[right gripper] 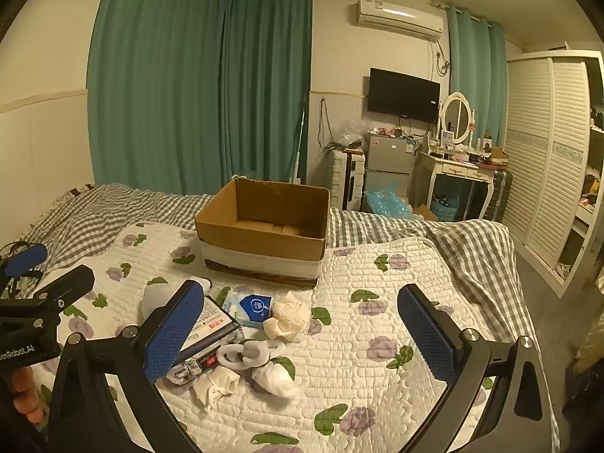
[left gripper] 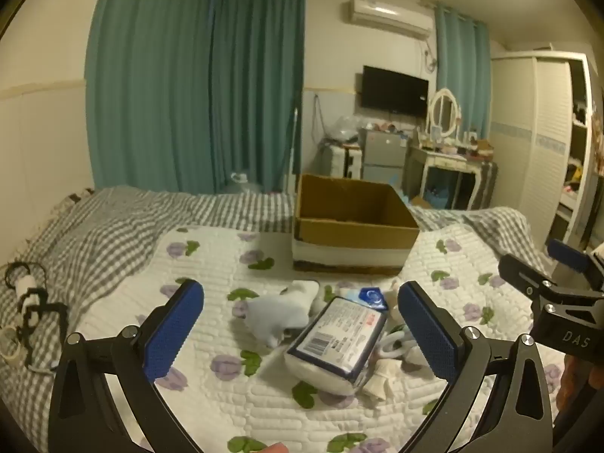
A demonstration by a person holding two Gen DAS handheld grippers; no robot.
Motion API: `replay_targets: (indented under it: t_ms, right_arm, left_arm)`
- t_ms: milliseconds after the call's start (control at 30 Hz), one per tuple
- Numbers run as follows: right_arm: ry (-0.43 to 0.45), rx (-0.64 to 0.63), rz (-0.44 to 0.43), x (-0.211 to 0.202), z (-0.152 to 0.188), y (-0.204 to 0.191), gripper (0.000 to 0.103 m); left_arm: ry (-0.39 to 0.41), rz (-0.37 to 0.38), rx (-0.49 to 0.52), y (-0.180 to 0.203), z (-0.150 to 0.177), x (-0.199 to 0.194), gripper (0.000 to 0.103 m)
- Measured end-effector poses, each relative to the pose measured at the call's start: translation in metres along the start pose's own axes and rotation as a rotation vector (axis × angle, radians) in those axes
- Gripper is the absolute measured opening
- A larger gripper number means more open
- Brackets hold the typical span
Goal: Organize soft objects
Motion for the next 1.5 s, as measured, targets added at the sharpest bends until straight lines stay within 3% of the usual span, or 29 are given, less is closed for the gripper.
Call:
replay_targets:
  t_ms: [300, 333, 1500]
  right_arm:
    - [-0.007, 0.008, -0.002, 0.000, 0.003, 0.000, 0.103]
    - [-0.012, 0.012, -0.005, 0.001, 0.003, 0.001, 0.103]
    - [-0.031, 0.004, -0.005, 0.005, 0.008, -0.001, 0.103]
  left_arm:
    - [-0.016, 0.013, 0.037, 0.006, 0.002, 0.001, 0.103]
    - [-0.012, -0.006, 0.005, 0.001, 0.003, 0.002, 0.103]
    - [-0.003, -0.022, 0.018, -0.001, 0.000, 0.000, 0.103]
Point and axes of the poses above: each gripper's, at about its wrist camera, not at the fingertips, and x roughly the way its jaws point, y to its right, z to its underside, the point moved 4 cm from there along x, roughly the way its jaws point, and after that the axes turned 5 degrees about y, right-handed, at the moved point
